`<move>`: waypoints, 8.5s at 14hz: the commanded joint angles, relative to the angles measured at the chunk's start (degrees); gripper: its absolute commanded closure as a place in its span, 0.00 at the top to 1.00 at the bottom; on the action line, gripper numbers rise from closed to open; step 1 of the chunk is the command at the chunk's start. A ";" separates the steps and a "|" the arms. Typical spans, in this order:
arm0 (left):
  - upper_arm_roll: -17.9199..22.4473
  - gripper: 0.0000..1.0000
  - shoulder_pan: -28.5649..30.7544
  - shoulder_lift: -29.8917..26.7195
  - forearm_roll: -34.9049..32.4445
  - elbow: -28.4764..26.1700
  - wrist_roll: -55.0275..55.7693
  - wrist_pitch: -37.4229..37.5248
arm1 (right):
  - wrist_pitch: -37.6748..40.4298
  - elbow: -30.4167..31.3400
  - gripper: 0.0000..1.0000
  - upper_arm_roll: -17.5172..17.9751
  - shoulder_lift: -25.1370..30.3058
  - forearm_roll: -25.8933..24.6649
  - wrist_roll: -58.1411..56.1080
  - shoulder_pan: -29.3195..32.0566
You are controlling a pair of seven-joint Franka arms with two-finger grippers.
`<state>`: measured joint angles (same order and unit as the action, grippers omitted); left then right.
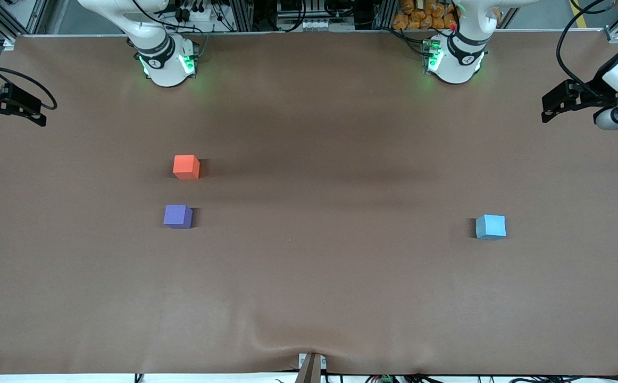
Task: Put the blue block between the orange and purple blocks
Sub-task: 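Reach the left gripper down toward the light-blue block, then close the left gripper on the light-blue block, then carry the light-blue block with the left gripper toward the table middle, then set the blue block down and open the left gripper, then withdraw the left gripper while the right gripper reaches the blue block, then close the right gripper on the light-blue block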
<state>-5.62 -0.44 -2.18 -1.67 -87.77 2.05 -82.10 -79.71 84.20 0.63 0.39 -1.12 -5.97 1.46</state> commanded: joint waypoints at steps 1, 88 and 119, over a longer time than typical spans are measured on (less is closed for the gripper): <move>0.08 1.00 0.00 0.16 0.97 1.20 -1.51 1.94 | 0.87 -1.23 1.00 0.34 -0.57 -0.55 -0.80 0.56; 0.17 1.00 -24.29 26.98 -0.53 10.52 36.04 -29.90 | 1.84 -1.06 1.00 0.69 -7.83 -0.28 -0.89 -1.36; 1.40 1.00 -0.18 0.68 -0.44 -1.18 -2.31 -2.28 | -59.07 15.92 1.00 0.86 -34.92 6.92 51.58 -42.76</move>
<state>-4.00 -1.24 -1.15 -2.13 -90.29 0.82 -86.25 -138.81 103.61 1.85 -32.30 5.67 45.04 -40.26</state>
